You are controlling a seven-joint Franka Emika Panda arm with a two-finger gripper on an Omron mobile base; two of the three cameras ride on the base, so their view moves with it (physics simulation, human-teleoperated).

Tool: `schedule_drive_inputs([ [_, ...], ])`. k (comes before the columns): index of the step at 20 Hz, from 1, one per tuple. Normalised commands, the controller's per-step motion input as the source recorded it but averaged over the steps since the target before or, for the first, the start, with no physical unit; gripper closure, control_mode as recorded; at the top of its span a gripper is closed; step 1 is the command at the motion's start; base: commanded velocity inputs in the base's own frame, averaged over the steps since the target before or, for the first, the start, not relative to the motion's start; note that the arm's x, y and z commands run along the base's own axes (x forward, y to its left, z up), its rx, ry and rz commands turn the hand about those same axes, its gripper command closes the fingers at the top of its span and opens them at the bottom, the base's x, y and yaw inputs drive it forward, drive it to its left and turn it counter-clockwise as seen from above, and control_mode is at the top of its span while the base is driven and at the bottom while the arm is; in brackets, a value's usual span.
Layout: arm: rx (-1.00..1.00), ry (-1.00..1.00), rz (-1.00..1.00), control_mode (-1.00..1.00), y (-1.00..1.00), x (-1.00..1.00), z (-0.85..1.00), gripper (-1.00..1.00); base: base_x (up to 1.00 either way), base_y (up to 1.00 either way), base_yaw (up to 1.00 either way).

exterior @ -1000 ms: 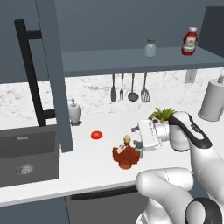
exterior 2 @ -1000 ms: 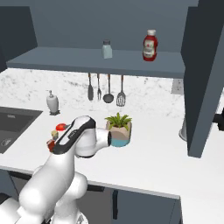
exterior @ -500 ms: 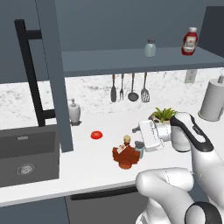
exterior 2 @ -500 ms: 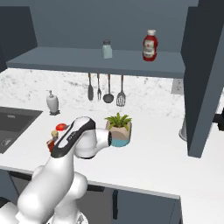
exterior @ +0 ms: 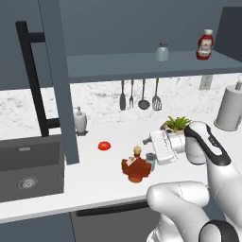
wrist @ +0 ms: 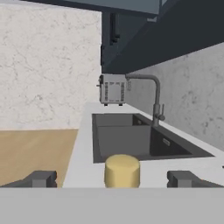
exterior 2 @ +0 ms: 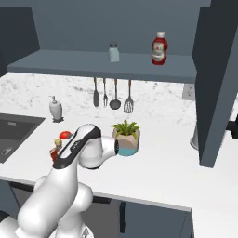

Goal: Put the shaker and condiment bottle from the counter next to their counterparts in the cabinet.

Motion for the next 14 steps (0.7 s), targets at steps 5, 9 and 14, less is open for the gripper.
schedule_drive_inputs([
  [5,0.0,0.0,-0.02,-1.0,0.36,0.0,-0.28,-1.0,0.0,0.0,0.0],
  [9,0.0,0.0,-0.01,-1.0,0.26,0.0,-0.31,-1.0,0.0,0.0,0.0],
  [14,-0.01,0.0,-0.02,-1.0,0.24,0.0,-0.38,-1.0,0.0,0.0,0.0],
])
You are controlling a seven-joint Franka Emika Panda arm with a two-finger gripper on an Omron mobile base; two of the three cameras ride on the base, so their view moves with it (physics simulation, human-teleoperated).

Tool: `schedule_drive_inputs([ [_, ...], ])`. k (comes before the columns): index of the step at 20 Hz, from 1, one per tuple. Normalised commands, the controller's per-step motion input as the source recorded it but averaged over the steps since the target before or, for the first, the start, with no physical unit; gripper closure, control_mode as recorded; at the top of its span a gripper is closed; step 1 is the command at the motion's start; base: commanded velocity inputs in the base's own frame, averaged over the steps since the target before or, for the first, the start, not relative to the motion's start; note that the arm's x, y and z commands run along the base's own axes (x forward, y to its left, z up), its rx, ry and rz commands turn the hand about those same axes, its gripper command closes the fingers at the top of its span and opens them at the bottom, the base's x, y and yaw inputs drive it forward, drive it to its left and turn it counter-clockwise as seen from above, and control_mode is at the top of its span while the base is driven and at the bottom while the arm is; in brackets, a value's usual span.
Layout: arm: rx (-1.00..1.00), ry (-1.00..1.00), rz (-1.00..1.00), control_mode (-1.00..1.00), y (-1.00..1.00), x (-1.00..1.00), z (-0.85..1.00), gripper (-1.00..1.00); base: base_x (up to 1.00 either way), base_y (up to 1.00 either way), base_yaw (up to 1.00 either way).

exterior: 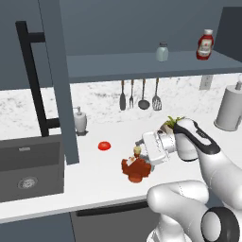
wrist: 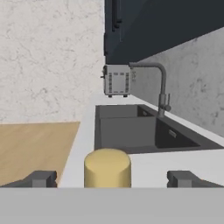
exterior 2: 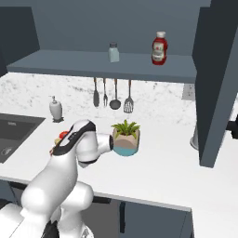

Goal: Put the shaker and condiment bottle from the counter next to their counterparts in the cabinet.

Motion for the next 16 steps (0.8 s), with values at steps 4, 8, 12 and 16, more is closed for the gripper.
schedule_drive_inputs([
  [4,-0.01,0.0,-0.02,-1.0,0.25,0.0,-0.42,-1.0,0.0,0.0,0.0],
  [8,-0.01,0.0,-0.03,-1.0,0.29,0.0,-0.33,-1.0,0.0,0.0,0.0],
  [12,0.0,0.0,-0.03,-1.0,0.17,0.0,-0.26,1.0,0.0,0.0,0.0],
  [16,0.0,0.0,-0.02,-1.0,0.0,0.0,-0.12,1.0,0.0,0.0,0.0],
])
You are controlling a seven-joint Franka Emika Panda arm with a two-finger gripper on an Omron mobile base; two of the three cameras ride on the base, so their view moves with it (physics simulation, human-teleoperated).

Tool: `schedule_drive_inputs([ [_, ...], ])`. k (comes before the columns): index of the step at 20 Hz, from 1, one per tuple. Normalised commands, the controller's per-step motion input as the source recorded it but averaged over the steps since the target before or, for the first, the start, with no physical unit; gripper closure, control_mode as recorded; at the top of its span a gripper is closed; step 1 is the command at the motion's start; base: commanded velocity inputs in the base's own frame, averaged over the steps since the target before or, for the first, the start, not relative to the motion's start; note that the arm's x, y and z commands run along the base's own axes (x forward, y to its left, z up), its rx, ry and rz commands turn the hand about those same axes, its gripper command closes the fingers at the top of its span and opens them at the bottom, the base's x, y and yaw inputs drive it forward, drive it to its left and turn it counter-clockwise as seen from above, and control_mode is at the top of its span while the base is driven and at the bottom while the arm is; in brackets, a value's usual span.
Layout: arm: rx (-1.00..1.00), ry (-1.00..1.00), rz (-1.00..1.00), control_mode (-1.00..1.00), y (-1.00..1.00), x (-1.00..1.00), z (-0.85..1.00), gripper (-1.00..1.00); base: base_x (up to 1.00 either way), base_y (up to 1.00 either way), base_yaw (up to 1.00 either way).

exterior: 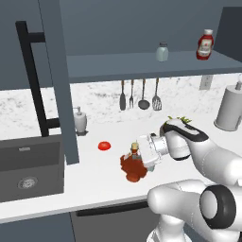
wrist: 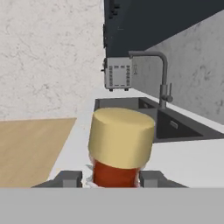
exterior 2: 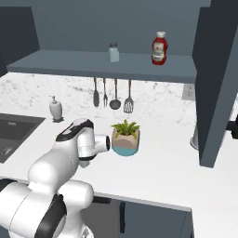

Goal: Put the shaker and condiment bottle from the counter next to their counterparts in the cabinet.

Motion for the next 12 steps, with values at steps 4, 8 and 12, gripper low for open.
schedule_drive_inputs([
  [4,0.05,0.0,-0.01,-1.0,0.01,-0.01,-0.03,1.0,0.0,0.0,0.0],
  [8,0.14,-0.08,-0.05,-1.0,0.13,-0.12,0.75,1.0,0.0,0.0,0.0],
  [12,0.03,-0.3,0.0,-1.0,0.4,-0.25,1.0,1.0,0.0,0.0,0.0],
])
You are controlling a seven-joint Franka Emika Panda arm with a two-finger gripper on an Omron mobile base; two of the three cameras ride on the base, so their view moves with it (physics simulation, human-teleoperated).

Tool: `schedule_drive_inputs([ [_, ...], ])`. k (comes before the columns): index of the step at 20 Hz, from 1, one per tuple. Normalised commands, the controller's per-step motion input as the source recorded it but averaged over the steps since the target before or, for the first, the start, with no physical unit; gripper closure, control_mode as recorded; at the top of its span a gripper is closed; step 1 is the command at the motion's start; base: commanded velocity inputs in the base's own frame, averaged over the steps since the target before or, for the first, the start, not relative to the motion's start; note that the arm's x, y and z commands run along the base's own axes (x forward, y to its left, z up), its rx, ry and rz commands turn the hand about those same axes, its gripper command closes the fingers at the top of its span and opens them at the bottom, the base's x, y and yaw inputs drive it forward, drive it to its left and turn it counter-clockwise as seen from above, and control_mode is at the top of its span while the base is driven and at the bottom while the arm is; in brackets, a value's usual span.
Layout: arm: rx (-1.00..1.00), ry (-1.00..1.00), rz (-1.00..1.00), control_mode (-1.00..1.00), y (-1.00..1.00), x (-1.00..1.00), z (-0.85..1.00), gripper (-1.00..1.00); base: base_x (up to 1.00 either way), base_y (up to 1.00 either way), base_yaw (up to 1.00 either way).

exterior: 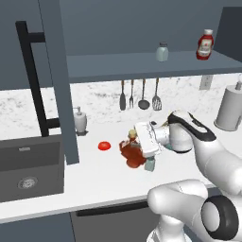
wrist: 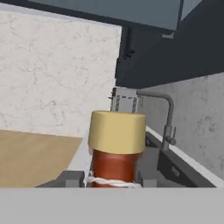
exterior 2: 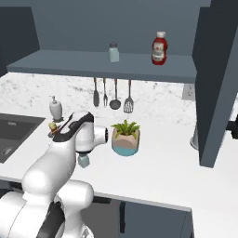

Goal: Put the shaker and condiment bottle from the counter next to their counterparts in the cabinet.

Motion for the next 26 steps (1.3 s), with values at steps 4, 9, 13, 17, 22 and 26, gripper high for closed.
schedule_drive_inputs([
  [4,-0.04,-0.1,-0.01,-1.0,0.28,-0.24,1.0,1.0,0.0,0.0,0.0],
  [9,-0.09,0.04,-0.07,-1.0,-0.21,-0.03,1.0,1.0,0.0,0.0,0.0],
  [13,0.0,0.04,-0.11,-1.0,-0.56,-0.07,1.0,1.0,0.0,0.0,0.0],
  [17,0.0,0.0,-0.16,-1.0,-0.69,-0.24,1.0,1.0,0.0,0.0,0.0],
  [22,0.0,0.0,-0.25,-1.0,-0.83,-0.26,0.91,1.0,0.0,0.0,0.0],
  [26,0.0,0.0,-0.29,-1.0,-0.86,-0.22,0.79,1.0,0.0,0.0,0.0],
])
